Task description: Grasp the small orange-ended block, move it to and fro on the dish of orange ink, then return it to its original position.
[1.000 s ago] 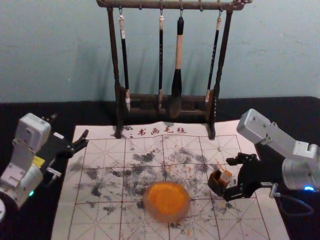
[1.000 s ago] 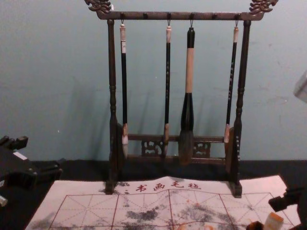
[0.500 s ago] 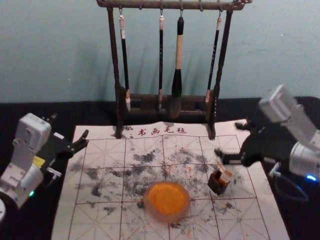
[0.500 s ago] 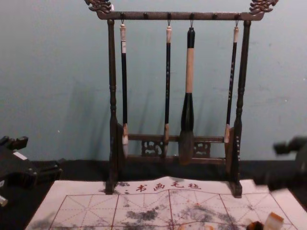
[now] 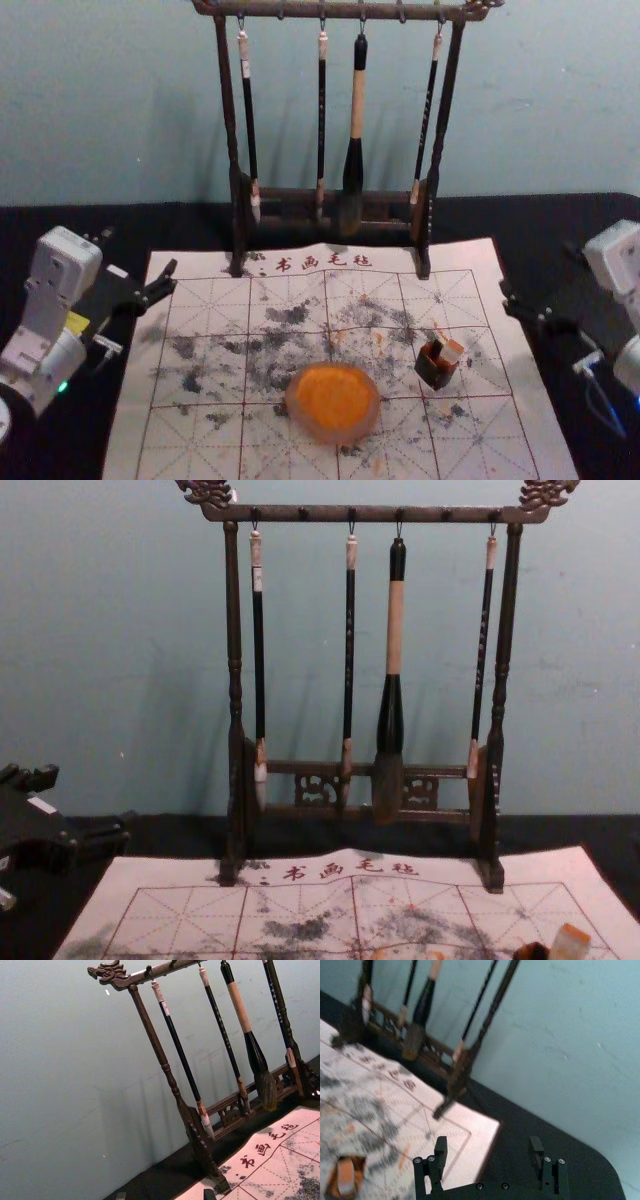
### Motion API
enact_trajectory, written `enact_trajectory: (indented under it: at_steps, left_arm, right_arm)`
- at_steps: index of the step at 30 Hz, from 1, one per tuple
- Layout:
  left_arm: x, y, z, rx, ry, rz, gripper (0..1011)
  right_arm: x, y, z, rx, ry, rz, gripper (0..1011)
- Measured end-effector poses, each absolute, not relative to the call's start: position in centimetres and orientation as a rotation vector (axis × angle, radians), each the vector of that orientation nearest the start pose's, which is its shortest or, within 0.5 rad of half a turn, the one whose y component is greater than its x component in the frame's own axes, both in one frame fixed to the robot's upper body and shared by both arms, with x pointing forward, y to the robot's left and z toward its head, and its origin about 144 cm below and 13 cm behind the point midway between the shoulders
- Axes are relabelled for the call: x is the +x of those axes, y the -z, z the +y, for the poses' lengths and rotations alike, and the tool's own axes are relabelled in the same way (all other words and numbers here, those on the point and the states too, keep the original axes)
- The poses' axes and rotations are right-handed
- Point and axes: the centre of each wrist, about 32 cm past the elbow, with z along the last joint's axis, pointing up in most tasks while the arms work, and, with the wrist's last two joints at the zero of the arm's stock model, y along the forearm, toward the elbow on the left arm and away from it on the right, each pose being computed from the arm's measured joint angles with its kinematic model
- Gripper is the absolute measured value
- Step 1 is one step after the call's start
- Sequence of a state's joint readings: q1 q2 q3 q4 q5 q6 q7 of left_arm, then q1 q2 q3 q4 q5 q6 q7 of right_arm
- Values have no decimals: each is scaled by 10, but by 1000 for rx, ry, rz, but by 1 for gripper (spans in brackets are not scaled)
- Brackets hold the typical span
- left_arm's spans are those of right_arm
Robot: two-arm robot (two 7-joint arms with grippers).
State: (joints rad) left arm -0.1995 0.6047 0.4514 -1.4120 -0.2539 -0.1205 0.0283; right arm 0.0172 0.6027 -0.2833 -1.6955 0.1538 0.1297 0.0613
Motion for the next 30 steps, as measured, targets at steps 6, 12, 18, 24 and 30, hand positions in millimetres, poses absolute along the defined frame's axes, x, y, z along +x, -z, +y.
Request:
enact_trajectory:
  at_steps: [6, 12, 18, 24, 30]
  left_arm:
    - [489, -1140, 310, 304, -1248, -285, 1001]
    - [489, -1140, 310, 305, -1248, -285, 1001]
    - [489, -1140, 310, 304, -1248, -285, 1001]
    - [489, -1140, 310, 304, -1248, -285, 1001]
    - [489, -1140, 310, 304, -1248, -285, 1001]
  right_arm:
    - [440, -1154, -298, -474, 1240, -284, 1000]
    - [445, -1141, -299, -479, 1238, -250, 1000]
    - [445, -1142, -299, -477, 1237, -253, 1000]
    - [445, -1143, -299, -476, 1239, -256, 1000]
    - [445, -1144, -298, -477, 1240, -258, 1000]
